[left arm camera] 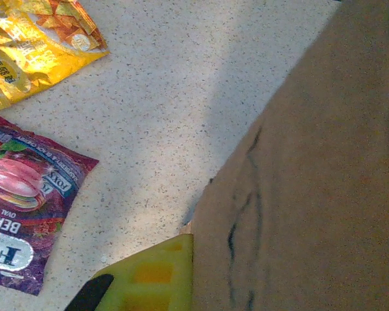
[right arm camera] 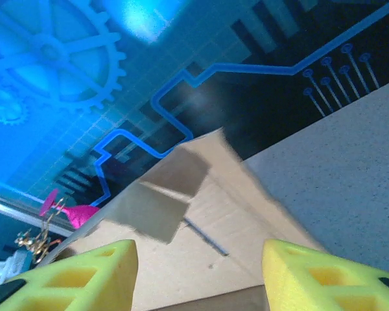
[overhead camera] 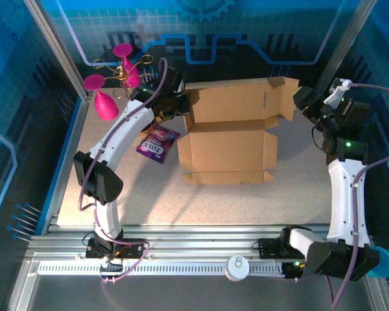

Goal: Fold the paper box

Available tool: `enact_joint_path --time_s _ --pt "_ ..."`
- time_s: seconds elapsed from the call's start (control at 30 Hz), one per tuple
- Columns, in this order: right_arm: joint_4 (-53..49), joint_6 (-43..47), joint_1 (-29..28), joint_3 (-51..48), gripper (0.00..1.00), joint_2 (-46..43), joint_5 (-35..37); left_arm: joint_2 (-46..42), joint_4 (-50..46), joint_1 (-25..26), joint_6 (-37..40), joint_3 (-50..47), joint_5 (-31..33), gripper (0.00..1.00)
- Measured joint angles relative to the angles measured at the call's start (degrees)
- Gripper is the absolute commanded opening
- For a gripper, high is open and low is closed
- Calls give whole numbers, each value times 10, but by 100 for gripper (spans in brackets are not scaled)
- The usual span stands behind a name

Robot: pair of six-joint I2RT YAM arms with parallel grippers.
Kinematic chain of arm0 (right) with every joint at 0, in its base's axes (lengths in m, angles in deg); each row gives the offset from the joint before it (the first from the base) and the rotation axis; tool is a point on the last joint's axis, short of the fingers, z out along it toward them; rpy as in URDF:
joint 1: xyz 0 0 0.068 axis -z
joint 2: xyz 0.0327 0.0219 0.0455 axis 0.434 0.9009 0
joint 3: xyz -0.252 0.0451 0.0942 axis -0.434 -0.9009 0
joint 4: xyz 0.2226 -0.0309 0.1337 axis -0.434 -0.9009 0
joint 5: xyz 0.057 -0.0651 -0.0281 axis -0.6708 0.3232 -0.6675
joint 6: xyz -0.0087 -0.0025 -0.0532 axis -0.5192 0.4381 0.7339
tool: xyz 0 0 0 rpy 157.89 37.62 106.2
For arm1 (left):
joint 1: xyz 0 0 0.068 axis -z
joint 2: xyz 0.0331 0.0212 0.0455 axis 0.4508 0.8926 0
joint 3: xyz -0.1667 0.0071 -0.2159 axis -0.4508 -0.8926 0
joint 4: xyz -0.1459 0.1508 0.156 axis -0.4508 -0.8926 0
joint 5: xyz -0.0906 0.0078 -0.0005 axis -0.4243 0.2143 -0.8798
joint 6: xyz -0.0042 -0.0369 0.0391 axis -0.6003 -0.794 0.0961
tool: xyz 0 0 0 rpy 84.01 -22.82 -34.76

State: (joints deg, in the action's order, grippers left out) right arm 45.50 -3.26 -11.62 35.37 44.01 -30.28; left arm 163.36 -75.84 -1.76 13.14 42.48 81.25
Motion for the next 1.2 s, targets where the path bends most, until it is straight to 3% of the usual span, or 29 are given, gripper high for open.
enact_joint_path --time_s 0.37,0.6,0.77,0.9,0.93,0.97,1.2 --pt "30 210 17 -9 53 78 -88 16 -11 -33 28 5 -37 0" --pt "10 304 8 -9 46 114 -88 25 -16 -34 38 12 -54 0" --pt "5 331 -3 -9 29 126 -82 26 -17 -35 40 13 -58 0" --pt "2 345 -26 -9 21 128 -71 33 -19 -35 40 20 -60 0" --pt "2 346 -34 -9 6 128 -63 35 -20 -35 40 21 -60 0" --pt "1 349 -41 -9 0 128 -52 37 -20 -35 40 21 -60 0" --pt "-19 354 -89 -17 0 86 47 46 -28 -38 31 31 -56 0"
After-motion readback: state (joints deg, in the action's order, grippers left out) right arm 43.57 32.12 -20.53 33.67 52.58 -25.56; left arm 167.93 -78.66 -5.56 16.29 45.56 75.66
